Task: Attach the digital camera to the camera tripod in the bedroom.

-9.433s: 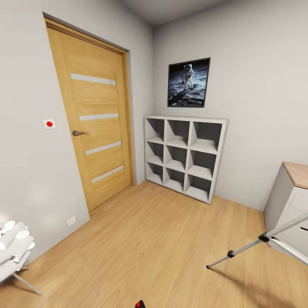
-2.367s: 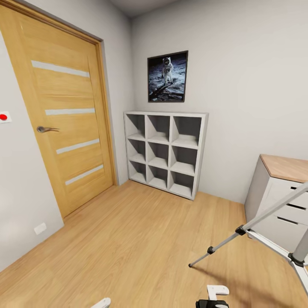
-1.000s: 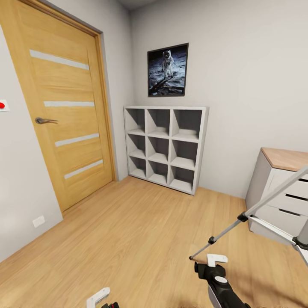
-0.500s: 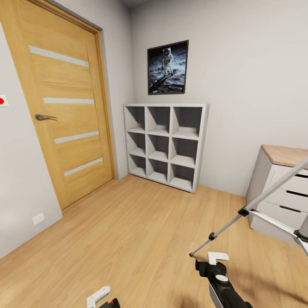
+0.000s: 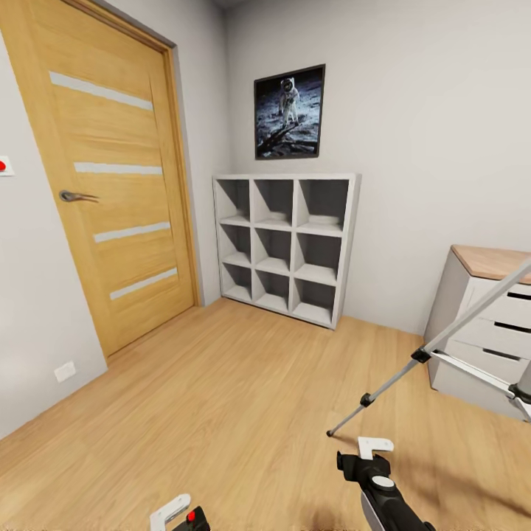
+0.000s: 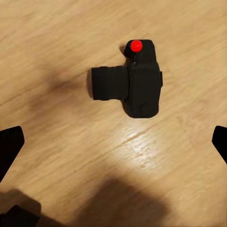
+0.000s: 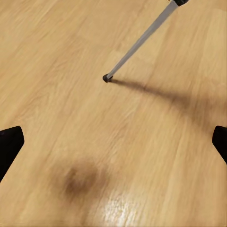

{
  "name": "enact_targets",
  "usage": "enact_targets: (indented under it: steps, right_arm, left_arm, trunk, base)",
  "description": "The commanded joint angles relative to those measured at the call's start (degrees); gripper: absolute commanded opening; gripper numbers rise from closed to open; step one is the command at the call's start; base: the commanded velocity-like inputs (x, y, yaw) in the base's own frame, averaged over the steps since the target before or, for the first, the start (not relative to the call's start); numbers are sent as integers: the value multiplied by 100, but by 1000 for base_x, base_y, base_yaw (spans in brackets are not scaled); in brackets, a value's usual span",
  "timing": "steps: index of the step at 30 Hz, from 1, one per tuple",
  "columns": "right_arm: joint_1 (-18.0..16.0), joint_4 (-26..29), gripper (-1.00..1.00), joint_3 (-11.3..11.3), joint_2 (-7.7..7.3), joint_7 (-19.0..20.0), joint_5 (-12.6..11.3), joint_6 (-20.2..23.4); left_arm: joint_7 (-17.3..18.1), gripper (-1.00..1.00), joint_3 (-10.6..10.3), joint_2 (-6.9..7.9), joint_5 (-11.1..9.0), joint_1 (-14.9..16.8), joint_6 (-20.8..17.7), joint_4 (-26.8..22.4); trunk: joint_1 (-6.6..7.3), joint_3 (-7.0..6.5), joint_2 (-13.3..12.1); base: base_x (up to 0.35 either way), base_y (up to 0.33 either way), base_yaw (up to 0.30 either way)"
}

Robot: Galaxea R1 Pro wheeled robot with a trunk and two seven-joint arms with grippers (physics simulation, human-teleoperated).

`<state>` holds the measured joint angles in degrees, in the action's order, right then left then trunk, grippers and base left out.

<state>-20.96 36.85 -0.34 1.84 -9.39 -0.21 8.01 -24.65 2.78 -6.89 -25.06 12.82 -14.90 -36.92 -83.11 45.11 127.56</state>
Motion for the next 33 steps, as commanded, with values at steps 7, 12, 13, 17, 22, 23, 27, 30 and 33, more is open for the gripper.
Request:
enact_targets:
  steps: [7, 12, 13, 17, 22, 23, 27, 30, 33]
  right_arm:
    - [1, -86, 100, -1, -6, -14, -5, 41]
    - [-1, -113, 100, -1, -7, -11, -11, 41]
    - [1, -118, 100, -1, -7, -14, -12, 42]
    - [1, -124, 100, -1, -1, -18, -12, 39]
    - [1, -126, 100, -1, 5, -17, -7, 35]
    - [2, -126, 100, -1, 4, -18, -6, 37]
    - [3, -126, 100, -1, -1, -18, -6, 38]
    - [4, -124, 100, -1, -2, -18, -6, 39]
    - [4, -120, 100, -1, 0, -16, 3, 41]
  left_arm:
    - [-25, 100, 12, -4, -35, 1, -21, -29]
    - [-30, 100, 16, -5, -34, 1, -21, -39]
    - [-30, 100, 18, -6, -34, 1, -21, -34]
    - [-31, 100, 17, -6, -34, 1, -21, -34]
    - [-27, 100, 7, -6, -34, 1, -21, -20]
    - [-26, 100, 8, -6, -34, 1, -21, -18]
    - [-25, 100, 6, -6, -34, 1, -21, -17]
    - [-25, 100, 5, -6, -34, 1, -21, -17]
    - [-23, 100, 4, -6, -34, 1, -20, -15]
  trunk:
    - [-153, 132, 285]
    - [-263, 222, 486]
    - [-285, 240, 526]
    - [-373, 312, 686]
    - [-483, 402, 887]
    - [-505, 420, 927]
    - [-593, 491, 1087]
    - [-659, 545, 1207]
    - [-724, 599, 1328]
  base:
    - [0, 0, 0]
    - [0, 0, 0]
    - [0, 0, 0]
    - [0, 0, 0]
    - [0, 0, 0]
    - [0, 0, 0]
    - [0, 0, 0]
    - [0, 0, 0]
    - [0, 0, 0]
